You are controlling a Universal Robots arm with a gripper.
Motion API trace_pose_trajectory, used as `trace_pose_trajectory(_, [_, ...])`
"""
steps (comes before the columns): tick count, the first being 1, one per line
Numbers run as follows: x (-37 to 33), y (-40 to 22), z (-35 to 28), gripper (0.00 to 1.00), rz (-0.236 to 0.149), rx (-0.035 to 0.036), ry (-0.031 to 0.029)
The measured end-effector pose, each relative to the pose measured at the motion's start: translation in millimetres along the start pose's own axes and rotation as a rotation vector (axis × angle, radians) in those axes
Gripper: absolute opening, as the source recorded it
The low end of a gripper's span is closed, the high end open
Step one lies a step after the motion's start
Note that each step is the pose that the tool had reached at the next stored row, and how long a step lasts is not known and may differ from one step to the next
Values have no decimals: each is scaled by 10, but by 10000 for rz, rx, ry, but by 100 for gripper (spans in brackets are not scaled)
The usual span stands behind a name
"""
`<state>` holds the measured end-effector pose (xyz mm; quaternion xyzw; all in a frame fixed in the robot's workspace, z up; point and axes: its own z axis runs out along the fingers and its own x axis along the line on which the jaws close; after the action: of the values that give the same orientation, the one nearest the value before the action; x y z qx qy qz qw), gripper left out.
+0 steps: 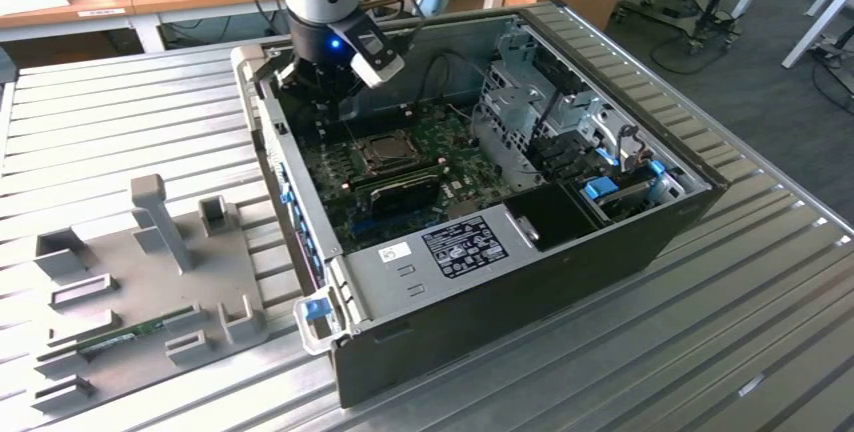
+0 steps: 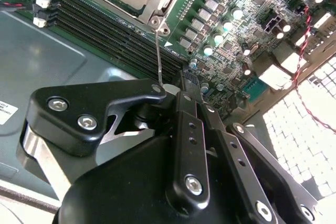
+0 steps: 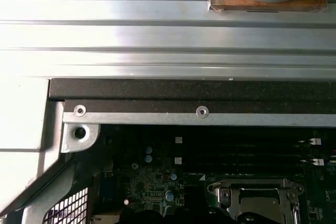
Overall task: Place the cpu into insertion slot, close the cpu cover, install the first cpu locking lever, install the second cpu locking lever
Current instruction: 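Install the first cpu locking lever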
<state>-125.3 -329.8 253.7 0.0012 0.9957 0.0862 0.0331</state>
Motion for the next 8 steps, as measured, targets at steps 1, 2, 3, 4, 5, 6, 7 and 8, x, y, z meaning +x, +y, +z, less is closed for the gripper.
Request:
trace_pose_trajectory(1, [-2, -1, 2, 10, 0, -3, 1])
trace_pose_trajectory(2, [-4, -1, 4, 10, -1, -10, 2])
trace_pose_trajectory(3, [-6, -1, 5, 10, 1, -20, 2])
trace_pose_trajectory(4, [-10, -1, 7, 10, 2, -31, 0])
trace_pose_trajectory(5, [-16, -2, 9, 10, 3, -44, -1])
trace_pose_trajectory(6, [-22, -2, 9, 10, 4, -57, -1])
trace_pose_trajectory(7, [-31, -2, 10, 10, 5, -66, -1])
trace_pose_trajectory(8, [-39, -1, 11, 10, 5, -75, -1])
